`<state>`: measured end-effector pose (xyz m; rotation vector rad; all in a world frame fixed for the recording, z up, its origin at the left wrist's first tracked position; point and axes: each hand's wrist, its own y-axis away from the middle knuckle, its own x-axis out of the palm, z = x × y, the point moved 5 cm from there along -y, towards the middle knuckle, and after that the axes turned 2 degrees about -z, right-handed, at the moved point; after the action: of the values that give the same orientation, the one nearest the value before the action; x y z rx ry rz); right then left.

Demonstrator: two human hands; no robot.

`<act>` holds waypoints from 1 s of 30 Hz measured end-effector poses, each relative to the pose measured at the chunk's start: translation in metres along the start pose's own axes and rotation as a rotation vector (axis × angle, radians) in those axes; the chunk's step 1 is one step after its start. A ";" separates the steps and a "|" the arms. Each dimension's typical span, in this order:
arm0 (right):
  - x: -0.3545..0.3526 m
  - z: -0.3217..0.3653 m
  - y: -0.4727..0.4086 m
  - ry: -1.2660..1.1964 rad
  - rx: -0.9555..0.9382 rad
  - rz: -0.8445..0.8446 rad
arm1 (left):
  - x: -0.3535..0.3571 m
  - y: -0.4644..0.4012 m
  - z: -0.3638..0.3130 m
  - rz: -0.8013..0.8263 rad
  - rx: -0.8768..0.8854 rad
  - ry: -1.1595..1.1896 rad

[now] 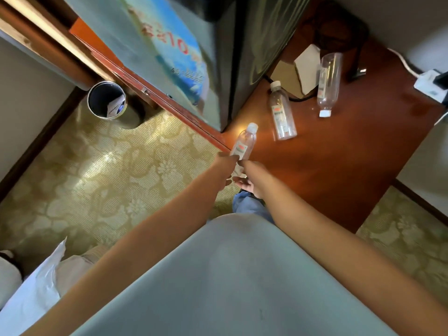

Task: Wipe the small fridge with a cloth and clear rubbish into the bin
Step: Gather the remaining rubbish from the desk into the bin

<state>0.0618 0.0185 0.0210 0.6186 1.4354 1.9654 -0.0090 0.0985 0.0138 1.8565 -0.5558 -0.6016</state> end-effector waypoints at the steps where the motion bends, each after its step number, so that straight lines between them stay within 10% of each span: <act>1: 0.009 -0.007 0.003 -0.010 -0.001 -0.007 | -0.010 0.004 0.004 0.017 0.004 0.012; 30: 0.350 -0.042 0.053 0.320 -0.171 0.089 | -0.366 0.008 0.060 -0.151 0.119 0.459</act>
<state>-0.2220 0.2297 0.0633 0.3057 1.4205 2.3089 -0.3279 0.2830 0.0550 2.0771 -0.1510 -0.2252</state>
